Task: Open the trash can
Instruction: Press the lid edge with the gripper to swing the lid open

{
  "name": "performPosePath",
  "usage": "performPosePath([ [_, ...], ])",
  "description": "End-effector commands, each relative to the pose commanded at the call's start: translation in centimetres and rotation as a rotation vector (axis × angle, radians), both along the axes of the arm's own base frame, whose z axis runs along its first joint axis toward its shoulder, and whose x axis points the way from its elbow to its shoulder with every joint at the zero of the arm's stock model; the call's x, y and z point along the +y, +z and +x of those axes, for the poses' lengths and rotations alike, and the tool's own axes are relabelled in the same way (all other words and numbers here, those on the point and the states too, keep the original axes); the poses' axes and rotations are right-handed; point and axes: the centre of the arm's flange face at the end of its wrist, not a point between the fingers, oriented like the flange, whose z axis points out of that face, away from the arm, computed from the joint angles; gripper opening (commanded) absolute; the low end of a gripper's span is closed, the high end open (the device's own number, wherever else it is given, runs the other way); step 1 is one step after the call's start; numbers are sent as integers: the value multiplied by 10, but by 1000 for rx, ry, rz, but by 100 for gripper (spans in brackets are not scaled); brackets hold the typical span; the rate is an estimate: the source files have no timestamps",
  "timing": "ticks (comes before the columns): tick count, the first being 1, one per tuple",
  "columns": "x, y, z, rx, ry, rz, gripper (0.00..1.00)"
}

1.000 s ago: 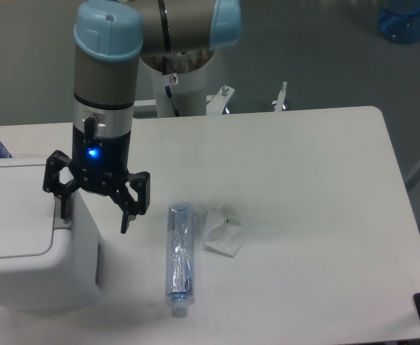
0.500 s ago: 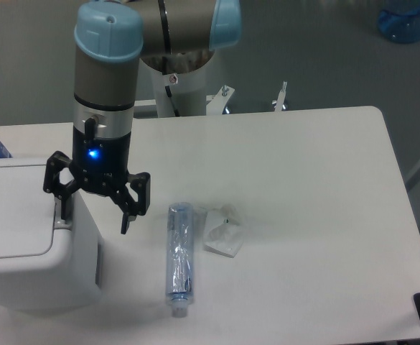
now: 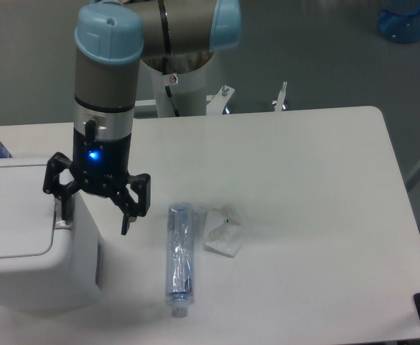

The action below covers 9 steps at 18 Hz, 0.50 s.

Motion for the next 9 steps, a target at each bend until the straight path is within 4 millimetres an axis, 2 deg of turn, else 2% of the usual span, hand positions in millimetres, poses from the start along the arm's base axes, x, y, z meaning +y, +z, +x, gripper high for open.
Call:
performPosePath([
  [6, 1, 4, 0, 3, 0, 5, 100],
  [9, 3, 24, -3, 25, 2, 34, 100],
])
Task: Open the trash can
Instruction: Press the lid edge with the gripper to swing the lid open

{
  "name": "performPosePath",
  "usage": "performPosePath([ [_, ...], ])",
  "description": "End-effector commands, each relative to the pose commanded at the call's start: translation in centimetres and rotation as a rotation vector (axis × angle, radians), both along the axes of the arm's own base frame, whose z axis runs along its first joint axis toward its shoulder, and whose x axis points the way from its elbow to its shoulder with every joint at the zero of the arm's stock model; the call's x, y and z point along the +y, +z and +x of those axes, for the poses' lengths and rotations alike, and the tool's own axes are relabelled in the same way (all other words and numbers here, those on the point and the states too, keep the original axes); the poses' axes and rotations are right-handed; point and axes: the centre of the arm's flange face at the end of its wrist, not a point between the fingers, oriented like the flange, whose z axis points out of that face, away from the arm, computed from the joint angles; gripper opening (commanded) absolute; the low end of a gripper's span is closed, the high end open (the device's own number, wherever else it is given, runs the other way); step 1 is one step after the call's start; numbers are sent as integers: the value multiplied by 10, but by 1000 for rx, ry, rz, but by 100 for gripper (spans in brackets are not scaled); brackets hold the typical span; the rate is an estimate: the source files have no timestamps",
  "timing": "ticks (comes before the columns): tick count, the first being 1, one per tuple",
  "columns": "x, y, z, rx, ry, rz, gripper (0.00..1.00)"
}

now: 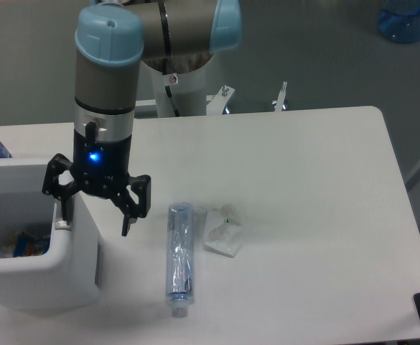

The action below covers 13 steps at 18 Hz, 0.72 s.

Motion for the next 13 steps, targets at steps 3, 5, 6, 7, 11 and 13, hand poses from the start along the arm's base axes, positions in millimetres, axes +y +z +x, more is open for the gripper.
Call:
performPosePath([
  [3, 3, 20, -3, 41, -19, 29, 100],
  [5, -2, 22, -10, 88, -38, 8, 100],
  [6, -4, 20, -11, 117, -44, -14, 100],
  [7, -7, 18, -15, 151, -46, -39, 100],
  [11, -15, 8, -26, 244, -79, -163, 100],
  [13, -26, 9, -47, 253, -62, -175, 100],
])
